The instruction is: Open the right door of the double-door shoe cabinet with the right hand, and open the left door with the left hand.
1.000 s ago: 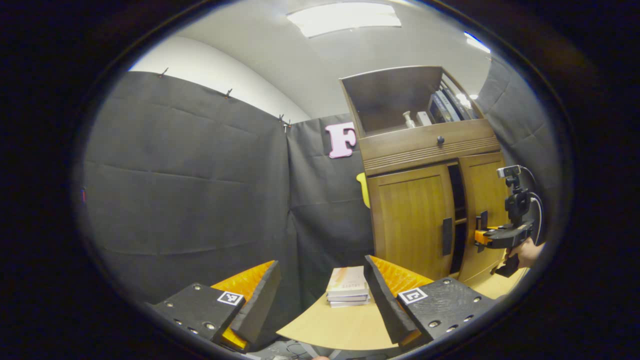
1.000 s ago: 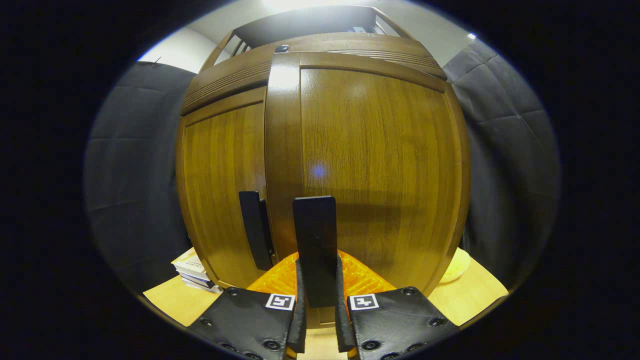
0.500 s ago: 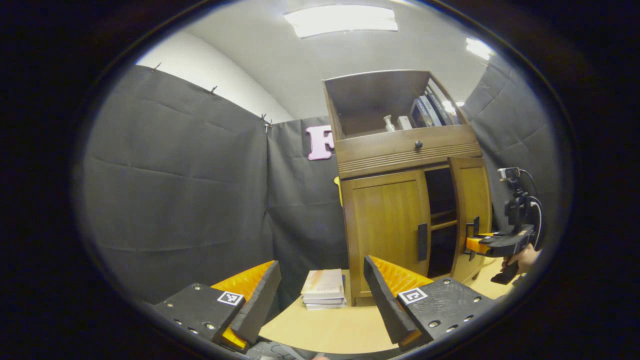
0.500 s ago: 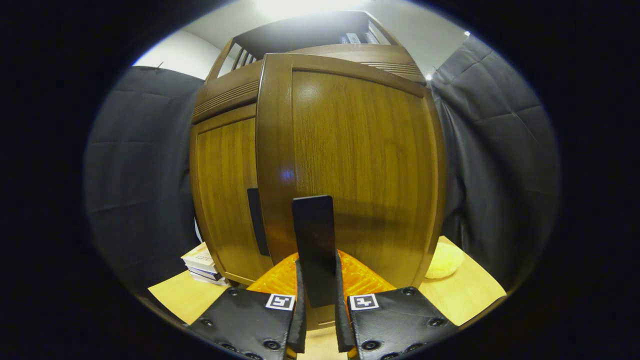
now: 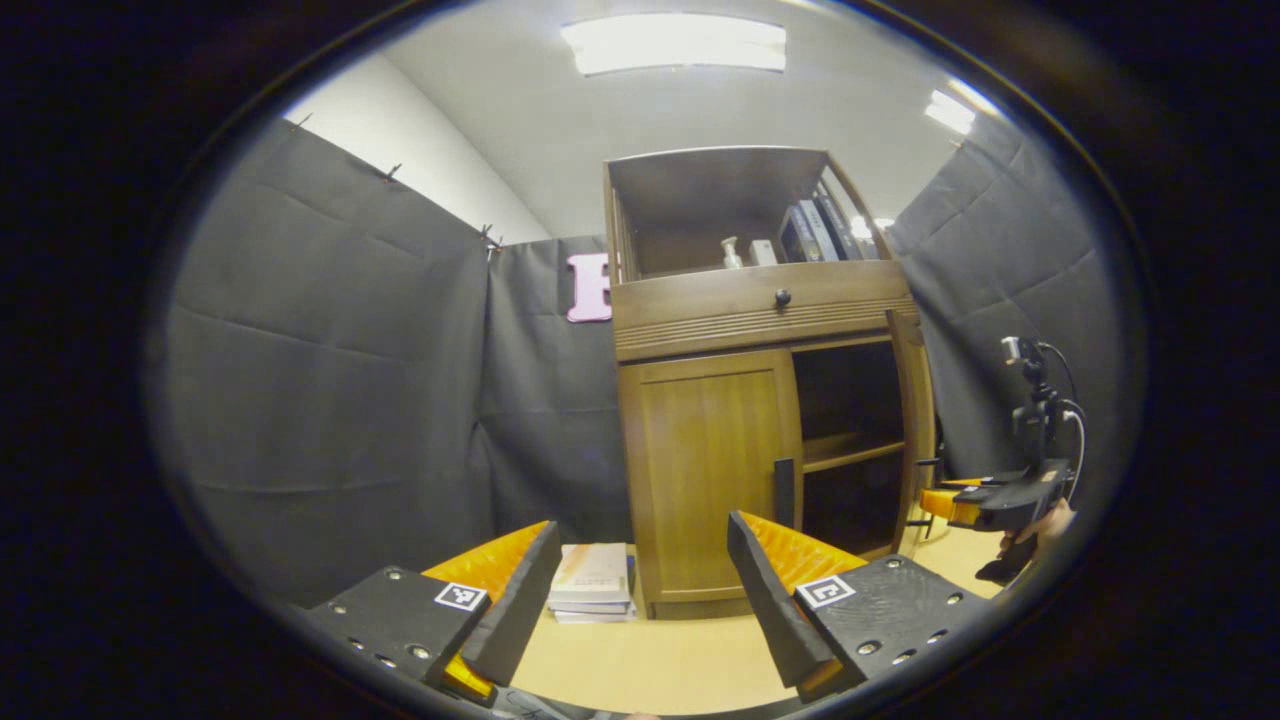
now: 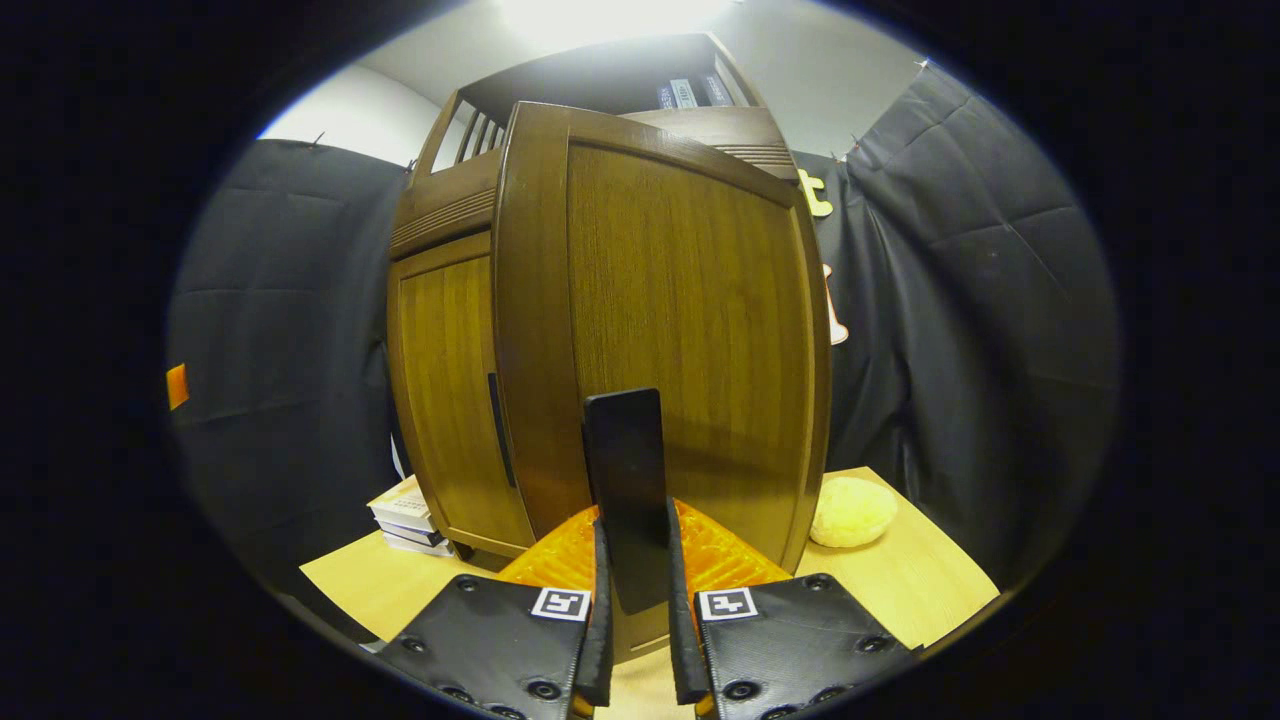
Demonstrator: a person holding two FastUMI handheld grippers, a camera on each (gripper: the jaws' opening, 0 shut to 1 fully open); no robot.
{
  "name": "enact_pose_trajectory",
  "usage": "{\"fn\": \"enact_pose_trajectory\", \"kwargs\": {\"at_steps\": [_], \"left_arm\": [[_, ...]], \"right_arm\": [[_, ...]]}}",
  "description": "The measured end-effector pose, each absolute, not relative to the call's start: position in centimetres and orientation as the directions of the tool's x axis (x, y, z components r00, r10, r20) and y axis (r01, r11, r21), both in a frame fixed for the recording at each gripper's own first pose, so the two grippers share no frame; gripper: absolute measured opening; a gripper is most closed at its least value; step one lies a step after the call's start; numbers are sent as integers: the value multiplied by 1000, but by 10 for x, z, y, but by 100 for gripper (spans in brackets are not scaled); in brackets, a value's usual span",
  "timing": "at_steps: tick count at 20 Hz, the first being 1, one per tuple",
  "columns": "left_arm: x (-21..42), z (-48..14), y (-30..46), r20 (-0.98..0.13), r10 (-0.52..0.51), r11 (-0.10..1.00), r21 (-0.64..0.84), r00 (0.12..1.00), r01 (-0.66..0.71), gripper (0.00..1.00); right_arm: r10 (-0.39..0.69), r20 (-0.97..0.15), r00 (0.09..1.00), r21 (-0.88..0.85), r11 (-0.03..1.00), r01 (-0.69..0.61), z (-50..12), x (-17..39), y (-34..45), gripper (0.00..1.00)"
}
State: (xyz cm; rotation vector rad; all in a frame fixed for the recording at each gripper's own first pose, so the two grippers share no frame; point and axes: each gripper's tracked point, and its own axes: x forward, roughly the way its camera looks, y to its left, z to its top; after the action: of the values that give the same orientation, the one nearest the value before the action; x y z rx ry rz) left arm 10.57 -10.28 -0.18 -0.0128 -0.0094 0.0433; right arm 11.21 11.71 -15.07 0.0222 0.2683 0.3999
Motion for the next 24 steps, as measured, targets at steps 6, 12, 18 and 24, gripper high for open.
{"fn": "enact_pose_trajectory", "kwargs": {"at_steps": [6,12,18,24], "left_arm": [[113,0,-135,19,-17,999,-27,1000,18,98],[129,6,-160,27,-59,998,-33,998,60,98],[134,8,-190,29,-115,992,-56,993,116,98],[137,11,-212,36,-150,987,-58,988,151,98]], "right_arm": [[372,-272,888,67,927,-368,-148,105,92,25],[339,-270,901,54,940,-337,-142,85,61,25],[282,-257,924,53,959,-278,-140,83,26,24],[227,-264,937,40,974,-225,-139,87,-10,25]]}}
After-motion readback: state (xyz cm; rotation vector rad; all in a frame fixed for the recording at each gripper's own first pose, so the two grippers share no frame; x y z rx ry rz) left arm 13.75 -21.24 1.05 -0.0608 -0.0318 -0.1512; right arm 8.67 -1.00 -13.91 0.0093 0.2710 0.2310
